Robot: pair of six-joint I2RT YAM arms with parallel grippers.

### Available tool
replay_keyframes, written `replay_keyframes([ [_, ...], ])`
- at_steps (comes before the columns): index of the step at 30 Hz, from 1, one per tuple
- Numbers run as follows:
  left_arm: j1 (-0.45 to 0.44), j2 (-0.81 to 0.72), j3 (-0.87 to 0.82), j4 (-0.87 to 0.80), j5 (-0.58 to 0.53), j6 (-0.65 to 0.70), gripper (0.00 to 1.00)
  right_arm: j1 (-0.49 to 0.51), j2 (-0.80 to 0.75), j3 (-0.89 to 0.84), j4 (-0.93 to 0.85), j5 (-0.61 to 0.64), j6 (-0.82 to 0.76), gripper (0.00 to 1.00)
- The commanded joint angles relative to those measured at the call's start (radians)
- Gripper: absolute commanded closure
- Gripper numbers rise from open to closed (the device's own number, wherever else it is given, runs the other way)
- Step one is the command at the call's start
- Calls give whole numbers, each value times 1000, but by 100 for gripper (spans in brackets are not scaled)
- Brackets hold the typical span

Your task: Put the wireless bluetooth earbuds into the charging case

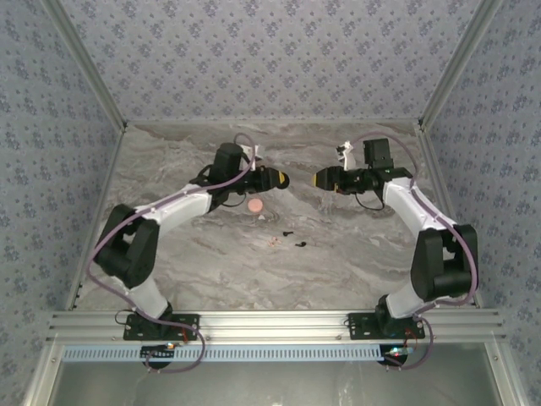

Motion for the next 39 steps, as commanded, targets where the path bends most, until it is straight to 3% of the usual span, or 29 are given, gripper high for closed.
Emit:
replay_keyframes([
  [1,18,-78,-22,31,147,94,78,26,-38,20,16,-138,-32,47],
  [6,23,-183,-45,34,217,160,78,78,-54,59,57,-236,-31,47],
  [14,26,-286,-85,64,266,179,78,130,-57,104,97,-286,-28,48],
  [39,25,-298,-94,102,307,157,78,209,-35,189,37,-336,-99,61],
])
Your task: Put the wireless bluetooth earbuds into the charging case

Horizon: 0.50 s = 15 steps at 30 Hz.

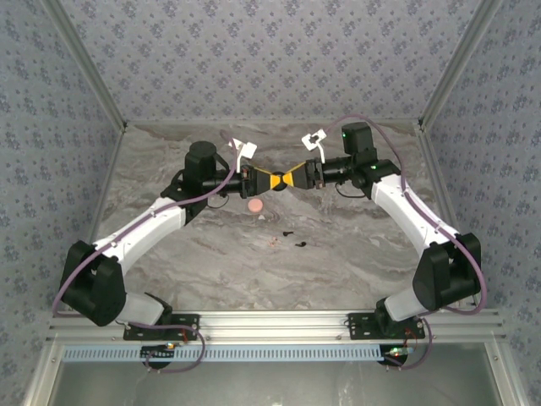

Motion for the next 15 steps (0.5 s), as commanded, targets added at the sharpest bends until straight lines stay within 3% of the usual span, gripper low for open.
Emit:
replay_keyframes([
  [1,5,-28,-5,48,31,5,78,14,2,44,-42,-37,-34,62],
  [11,6,-25,-5,54,29,5,78,23,26,52,-54,-49,-40,67],
  [15,4,-19,-4,57,26,4,78,26,26,55,-56,-57,-45,74],
])
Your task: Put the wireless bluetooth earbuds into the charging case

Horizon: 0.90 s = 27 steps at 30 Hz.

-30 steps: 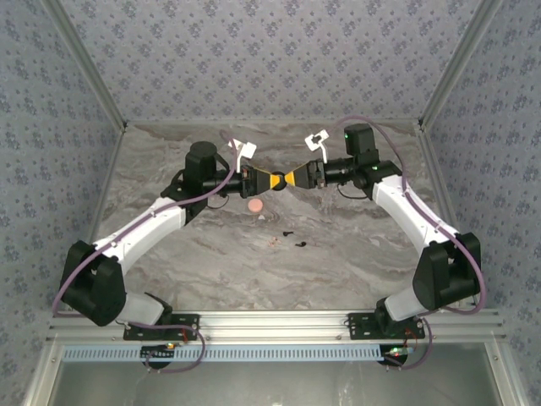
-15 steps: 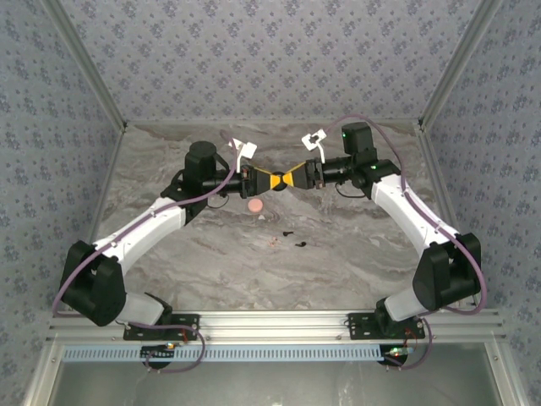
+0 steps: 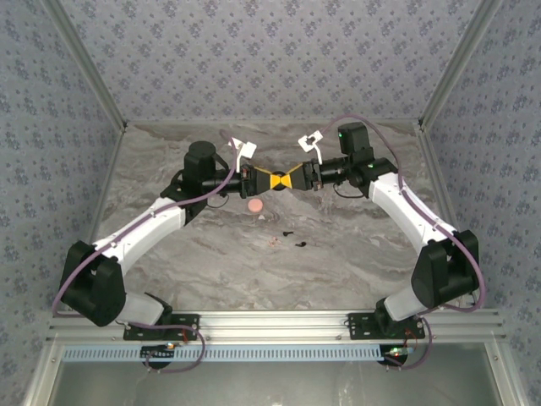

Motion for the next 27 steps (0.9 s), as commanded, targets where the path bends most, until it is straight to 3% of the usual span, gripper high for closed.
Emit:
replay_keyframes([
  [1,2,-16,-3,36,12,5,78,10,7,36,-19,-39,-13,75],
  [5,2,-10,-2,32,7,4,75,5,-6,31,-8,-16,-1,79],
  [14,2,-34,-36,56,-80,-15,53,-32,-35,-5,95,-8,88,82],
  [27,1,-37,-141,340,-119,-166,50,-33,-52,-34,181,-8,162,82],
])
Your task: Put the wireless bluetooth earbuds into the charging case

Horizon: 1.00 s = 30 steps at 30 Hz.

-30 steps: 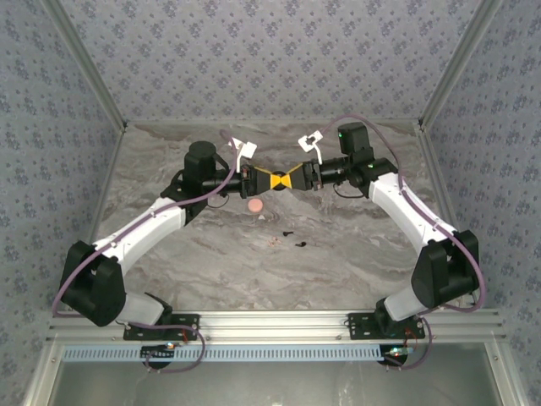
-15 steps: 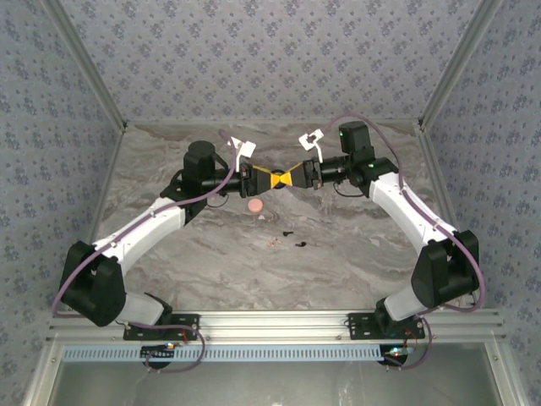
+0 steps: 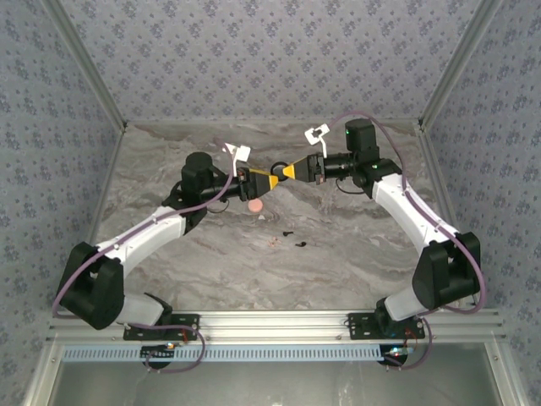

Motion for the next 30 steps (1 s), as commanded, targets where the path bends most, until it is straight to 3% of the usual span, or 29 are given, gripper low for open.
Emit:
replay_keyframes([
  [1,-1,-14,-11,127,-20,-47,50,3,-37,-11,39,-23,28,82],
  [30,-42,23,33,144,-29,-46,60,20,-47,-19,32,-28,20,82],
])
